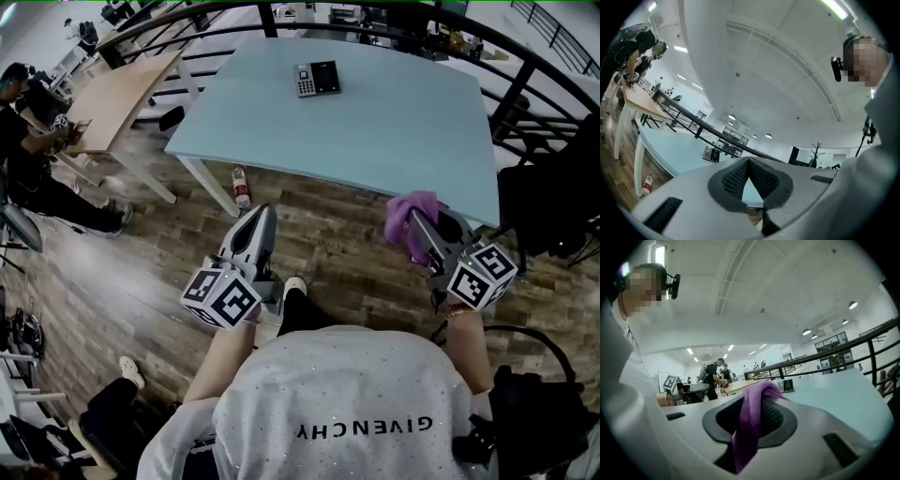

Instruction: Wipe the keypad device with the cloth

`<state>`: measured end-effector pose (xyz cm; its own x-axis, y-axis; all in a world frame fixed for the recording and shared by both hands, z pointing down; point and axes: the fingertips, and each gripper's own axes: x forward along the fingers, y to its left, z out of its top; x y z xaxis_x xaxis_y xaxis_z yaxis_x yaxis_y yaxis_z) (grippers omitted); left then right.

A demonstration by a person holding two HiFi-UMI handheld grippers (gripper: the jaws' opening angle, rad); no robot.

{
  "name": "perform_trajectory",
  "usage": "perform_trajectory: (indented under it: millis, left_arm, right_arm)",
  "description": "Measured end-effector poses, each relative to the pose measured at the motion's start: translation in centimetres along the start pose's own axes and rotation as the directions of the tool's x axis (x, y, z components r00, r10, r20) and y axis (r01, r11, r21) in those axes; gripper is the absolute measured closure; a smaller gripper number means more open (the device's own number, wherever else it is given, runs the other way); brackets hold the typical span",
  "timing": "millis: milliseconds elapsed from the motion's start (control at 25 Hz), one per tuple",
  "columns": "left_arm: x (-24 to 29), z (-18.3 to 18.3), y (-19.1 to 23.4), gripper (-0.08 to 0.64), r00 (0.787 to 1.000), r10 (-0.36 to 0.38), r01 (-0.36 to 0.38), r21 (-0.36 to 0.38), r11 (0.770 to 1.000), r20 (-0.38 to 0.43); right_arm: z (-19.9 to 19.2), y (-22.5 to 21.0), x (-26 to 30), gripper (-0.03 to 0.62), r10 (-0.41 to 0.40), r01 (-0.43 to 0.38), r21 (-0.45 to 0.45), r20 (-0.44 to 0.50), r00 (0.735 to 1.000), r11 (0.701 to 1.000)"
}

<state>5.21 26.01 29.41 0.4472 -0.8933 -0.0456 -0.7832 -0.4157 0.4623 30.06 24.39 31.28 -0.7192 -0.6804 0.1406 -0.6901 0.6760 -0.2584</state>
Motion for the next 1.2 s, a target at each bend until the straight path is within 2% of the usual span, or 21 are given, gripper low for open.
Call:
perform_trajectory:
  millis: [200, 400, 760, 1000, 1200]
  left_arm:
    - [0.7, -0.6, 2.0, 0.560, 1.000, 0.005, -0.005, -0.039, 0.999, -0.003]
    - [3.4, -0.2, 6.3, 0.560, 1.000, 0.021, -0.022, -0.064, 0.998, -0.020]
    - [10.9, 6.9, 12.1, 0.560, 0.998, -0.056, 0.057, 0.024, 0.998, -0.037]
    - [14.1, 11.9, 16.5, 0.560, 0.993, -0.118, 0.118, -0.020, 0.993, -0.012]
    - [16.6, 14.7, 20.3, 0.560, 0.990, -0.140, 0.140, 0.010, 0.990, -0.018]
  right_arm:
    - [-0.5, -0.5, 2.5, 0.518, 0.004, -0.003, 0.048, -0.007, 1.000, 0.999]
    - [0.3, -1.8, 7.4, 0.518, -0.003, 0.004, 0.039, -0.029, 1.000, 0.999]
    - [6.8, -3.7, 17.3, 0.517, -0.031, 0.030, 0.038, 0.004, 1.000, 0.999]
    - [9.5, -4.1, 23.6, 0.517, -0.048, 0.047, 0.026, 0.010, 0.999, 0.999]
    - [10.9, -5.0, 28.5, 0.517, -0.063, 0.062, 0.029, 0.038, 0.997, 0.998]
